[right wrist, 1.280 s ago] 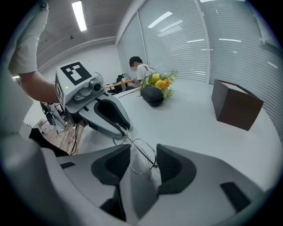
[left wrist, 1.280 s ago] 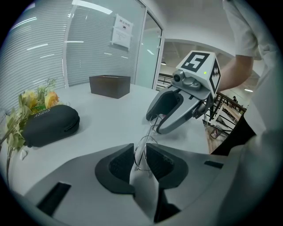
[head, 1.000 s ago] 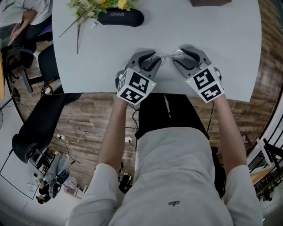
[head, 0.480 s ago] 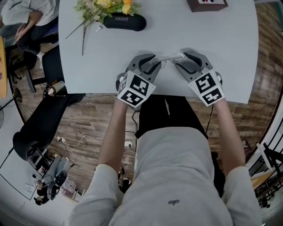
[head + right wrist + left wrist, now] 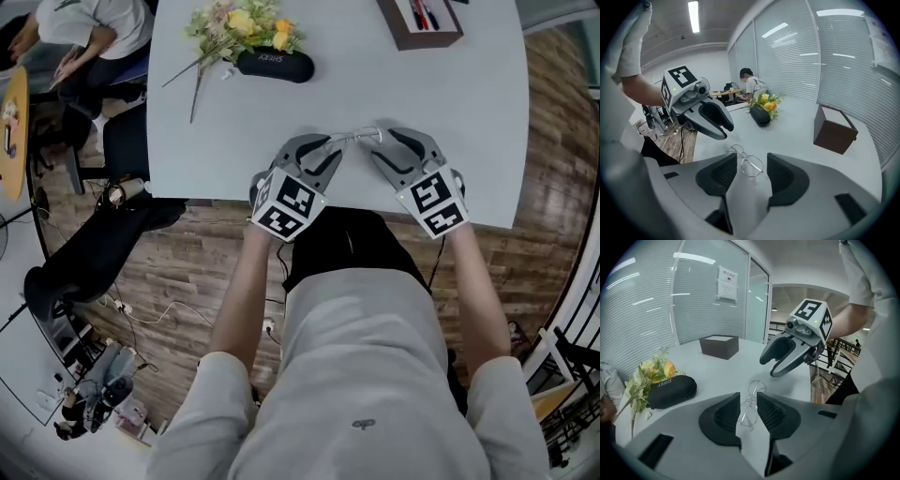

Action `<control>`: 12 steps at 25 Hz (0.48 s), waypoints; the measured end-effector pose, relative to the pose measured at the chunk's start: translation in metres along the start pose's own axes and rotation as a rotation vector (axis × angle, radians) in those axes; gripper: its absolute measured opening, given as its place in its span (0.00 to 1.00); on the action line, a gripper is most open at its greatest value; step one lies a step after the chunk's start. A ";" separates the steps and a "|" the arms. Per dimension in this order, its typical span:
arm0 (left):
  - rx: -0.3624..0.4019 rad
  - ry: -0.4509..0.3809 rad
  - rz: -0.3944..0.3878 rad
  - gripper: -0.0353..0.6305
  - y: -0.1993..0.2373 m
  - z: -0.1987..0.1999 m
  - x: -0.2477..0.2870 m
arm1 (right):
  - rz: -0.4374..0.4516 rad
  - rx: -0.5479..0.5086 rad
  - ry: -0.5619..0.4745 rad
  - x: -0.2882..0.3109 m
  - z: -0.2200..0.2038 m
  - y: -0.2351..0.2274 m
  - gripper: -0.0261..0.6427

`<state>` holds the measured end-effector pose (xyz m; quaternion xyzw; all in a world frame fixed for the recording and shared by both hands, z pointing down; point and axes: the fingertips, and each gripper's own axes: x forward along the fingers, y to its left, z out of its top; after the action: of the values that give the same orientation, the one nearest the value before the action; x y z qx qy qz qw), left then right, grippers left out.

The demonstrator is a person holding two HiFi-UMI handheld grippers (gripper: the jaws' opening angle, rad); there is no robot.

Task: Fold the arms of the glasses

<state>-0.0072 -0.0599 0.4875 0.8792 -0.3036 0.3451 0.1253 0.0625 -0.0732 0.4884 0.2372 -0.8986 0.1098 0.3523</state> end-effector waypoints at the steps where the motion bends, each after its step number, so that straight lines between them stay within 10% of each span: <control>1: -0.001 -0.007 0.006 0.21 -0.002 0.003 -0.003 | -0.001 -0.007 -0.005 -0.004 0.002 0.001 0.35; 12: -0.081 -0.125 0.064 0.21 -0.015 0.033 -0.036 | -0.039 -0.014 -0.065 -0.029 0.031 0.012 0.33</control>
<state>-0.0010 -0.0460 0.4392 0.8831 -0.3526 0.2808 0.1305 0.0567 -0.0640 0.4457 0.2557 -0.9056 0.0887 0.3265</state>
